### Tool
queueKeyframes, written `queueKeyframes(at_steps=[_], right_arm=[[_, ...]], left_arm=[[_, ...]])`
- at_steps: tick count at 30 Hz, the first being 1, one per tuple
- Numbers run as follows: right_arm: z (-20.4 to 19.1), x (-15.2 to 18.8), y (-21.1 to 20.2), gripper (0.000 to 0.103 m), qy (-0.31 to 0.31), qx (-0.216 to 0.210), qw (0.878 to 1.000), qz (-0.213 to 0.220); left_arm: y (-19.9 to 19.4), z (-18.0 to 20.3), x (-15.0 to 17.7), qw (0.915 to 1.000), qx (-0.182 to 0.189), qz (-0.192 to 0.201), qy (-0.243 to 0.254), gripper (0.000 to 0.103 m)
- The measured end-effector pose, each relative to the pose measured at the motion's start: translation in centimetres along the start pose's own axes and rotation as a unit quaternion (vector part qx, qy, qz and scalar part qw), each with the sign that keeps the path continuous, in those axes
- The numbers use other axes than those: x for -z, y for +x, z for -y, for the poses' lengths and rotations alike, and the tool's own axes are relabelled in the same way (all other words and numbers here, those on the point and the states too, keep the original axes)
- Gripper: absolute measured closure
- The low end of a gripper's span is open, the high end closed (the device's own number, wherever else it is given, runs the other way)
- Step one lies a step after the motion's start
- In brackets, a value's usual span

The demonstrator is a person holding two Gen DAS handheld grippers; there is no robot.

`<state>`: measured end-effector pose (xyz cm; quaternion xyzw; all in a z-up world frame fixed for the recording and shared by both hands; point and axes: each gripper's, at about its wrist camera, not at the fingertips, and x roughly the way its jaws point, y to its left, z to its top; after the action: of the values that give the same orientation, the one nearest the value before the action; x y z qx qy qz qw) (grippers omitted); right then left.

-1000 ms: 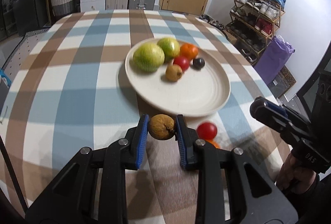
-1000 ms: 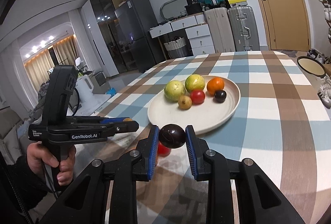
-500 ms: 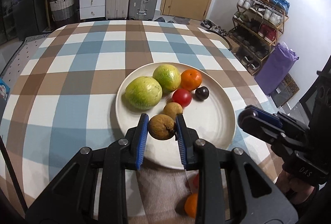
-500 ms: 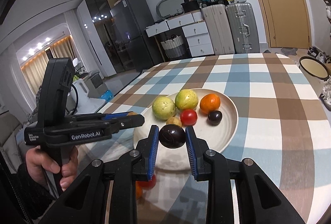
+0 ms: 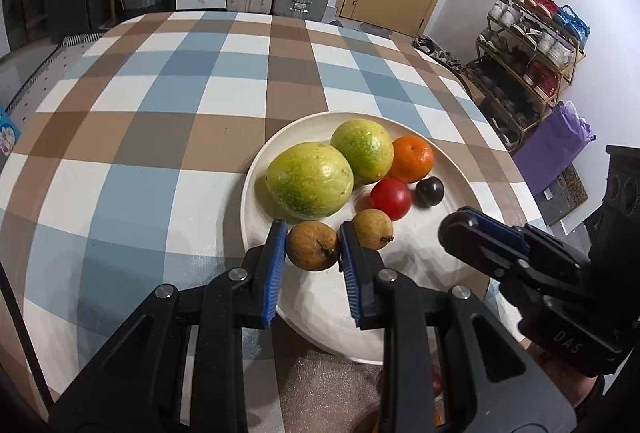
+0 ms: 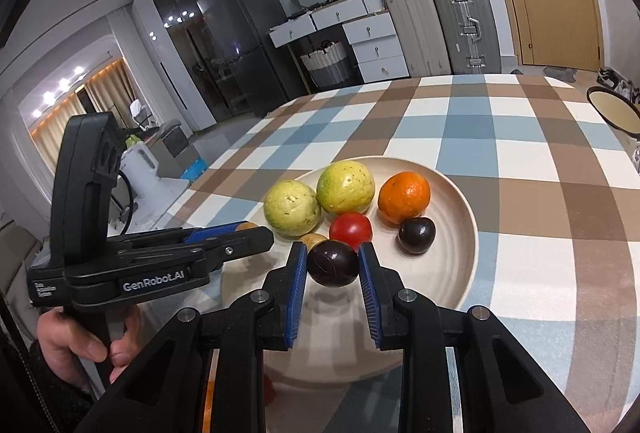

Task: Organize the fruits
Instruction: 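Carry the pear and plum onto the plate and open both grippers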

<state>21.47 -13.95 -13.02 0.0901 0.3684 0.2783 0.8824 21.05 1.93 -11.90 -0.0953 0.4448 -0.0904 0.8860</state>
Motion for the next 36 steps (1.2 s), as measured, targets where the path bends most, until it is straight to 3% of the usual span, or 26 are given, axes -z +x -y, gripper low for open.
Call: queueKeyframes(at_steps=[14,15,17,18,20,33,36], right_arm=[[-0.2,-0.4,1.7,0.075,0.001,0.009,1.000,-0.018],[-0.2,-0.4,1.6,0.073,0.000,0.011,1.000,-0.017],[-0.3,-0.4,1.1,0.046,0.003,0.014,1.000,-0.003],[-0.4,-0.4,0.6,0.044,0.003,0.010,1.000,0.007],[-0.8,-0.5,-0.2,0.044,0.000,0.014,1.000,0.019],[-3.1,-0.2,-6.6,0.044,0.009,0.023,0.998,0.066],[-3.8,-0.1,-8.1,0.043,0.006,0.023,0.997,0.076]], left_arm=[[0.6,-0.7,-0.3,0.9993,0.031,-0.004,-0.020,0.077],[0.3,-0.8,-0.3,0.9991,0.035,-0.001,-0.022,0.075],[-0.7,-0.8,-0.2,0.9991,0.037,0.009,-0.020,0.063],[-1.3,-0.7,-0.1,0.9990,0.037,0.017,-0.019,0.060],[-2.4,-0.6,0.1,0.9990,0.031,0.029,-0.014,0.053],[-9.1,0.3,2.0,0.9976,0.025,0.064,-0.005,0.049],[-10.6,0.5,2.5,0.9971,0.023,0.072,-0.004,0.042]])
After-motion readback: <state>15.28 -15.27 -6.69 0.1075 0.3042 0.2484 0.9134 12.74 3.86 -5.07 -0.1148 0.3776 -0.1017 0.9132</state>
